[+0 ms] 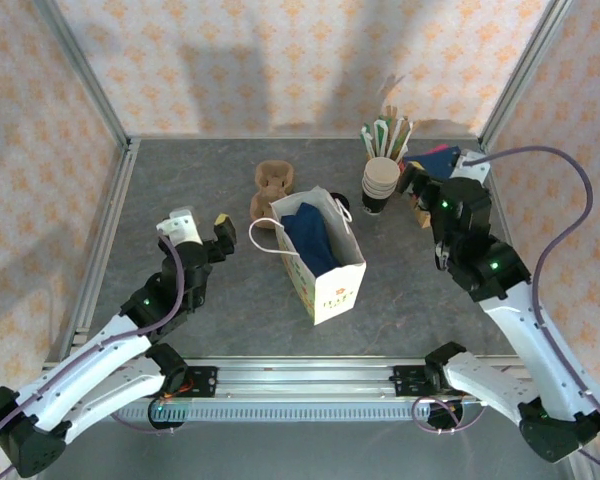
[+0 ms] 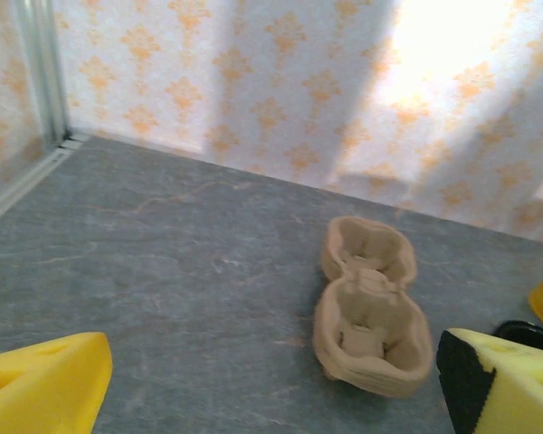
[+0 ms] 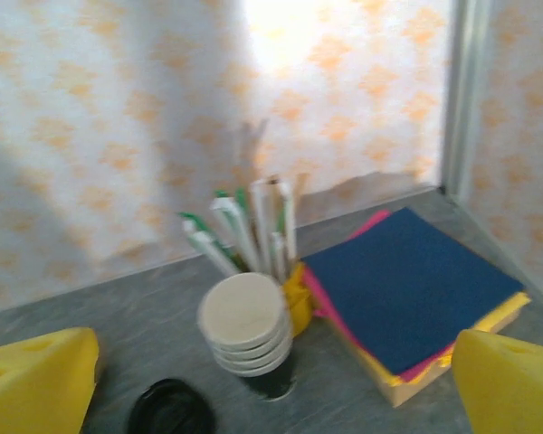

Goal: Pack the takeout coffee

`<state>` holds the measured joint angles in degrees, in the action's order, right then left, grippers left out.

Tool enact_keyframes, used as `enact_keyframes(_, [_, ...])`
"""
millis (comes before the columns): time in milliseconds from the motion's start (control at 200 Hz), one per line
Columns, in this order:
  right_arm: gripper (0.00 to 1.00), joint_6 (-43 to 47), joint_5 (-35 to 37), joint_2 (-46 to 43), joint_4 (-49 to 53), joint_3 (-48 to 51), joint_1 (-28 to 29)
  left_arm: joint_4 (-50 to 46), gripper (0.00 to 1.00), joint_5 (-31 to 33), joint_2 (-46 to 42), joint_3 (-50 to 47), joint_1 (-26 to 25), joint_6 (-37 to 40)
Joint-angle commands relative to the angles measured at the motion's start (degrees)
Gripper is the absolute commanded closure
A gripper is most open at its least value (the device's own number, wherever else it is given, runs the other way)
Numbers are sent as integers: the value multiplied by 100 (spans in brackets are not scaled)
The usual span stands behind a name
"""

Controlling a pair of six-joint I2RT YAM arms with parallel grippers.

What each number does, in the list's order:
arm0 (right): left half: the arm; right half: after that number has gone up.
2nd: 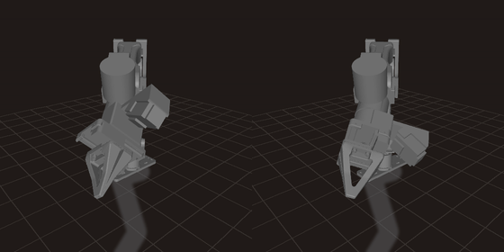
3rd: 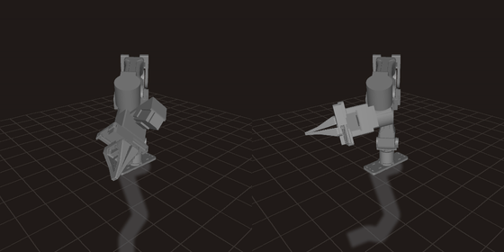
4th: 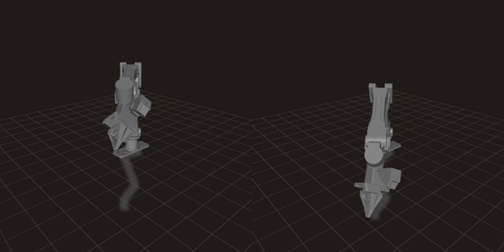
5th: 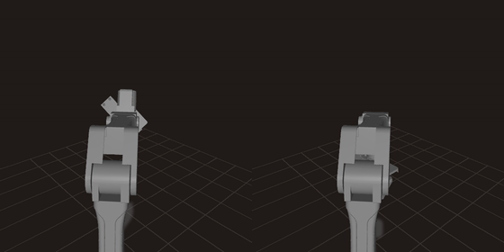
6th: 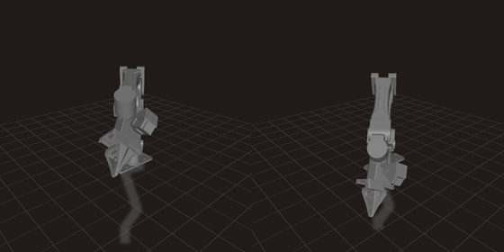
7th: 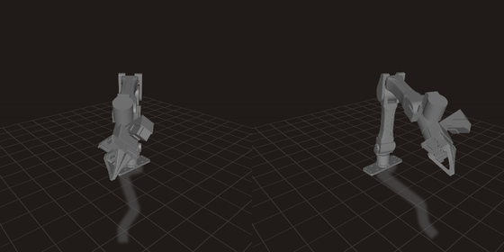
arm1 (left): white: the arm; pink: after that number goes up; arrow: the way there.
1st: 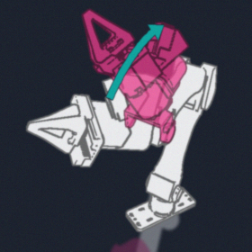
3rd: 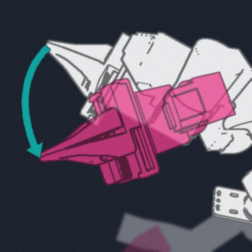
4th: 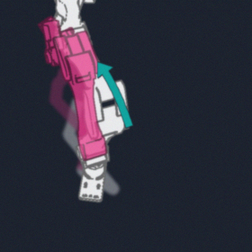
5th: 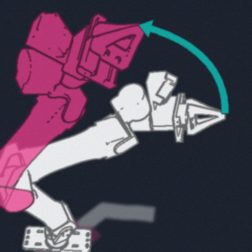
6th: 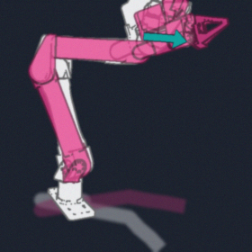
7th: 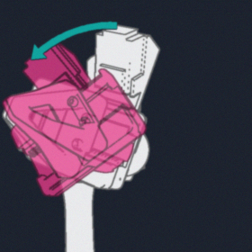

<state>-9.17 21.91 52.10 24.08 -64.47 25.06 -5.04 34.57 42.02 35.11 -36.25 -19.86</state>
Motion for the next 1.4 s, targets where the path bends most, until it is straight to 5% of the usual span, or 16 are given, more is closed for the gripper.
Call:
enact_keyframes(0, [0,31,-34,-56,-995,760,-532,777,5,586,8,-181,257,538])
enact_keyframes(355, [0,-266,-326,80,-3617,3342,-1611,3083,1,1017,276,-1510,1973,898])
enact_keyframes(445, [0,-223,-21,161,-4559,3933,-1621,4247,1,685,491,-2086,2136,1340])
enact_keyframes(721, [0,124,261,1520,-6516,4657,-1675,6862,2,1086,1979,-3027,2382,2100])
enact_keyframes(901, [0,502,63,2568,-7874,4867,-1693,7751,1,279,2756,-3186,2779,1944])
enact_keyframes(1081, [0,1095,-410,2682,-8770,5110,-1697,8405,1,-395,3171,-3192,3050,1855])
enact_keyframes(1211, [0,1138,-892,2983,-9482,5324,-1896,7656,1,-793,3208,-2820,3214,1702])
enact_keyframes(1391, [0,1056,-1224,3452,-10081,5479,-2058,8568,1,-1637,3736,-3019,3493,1472])
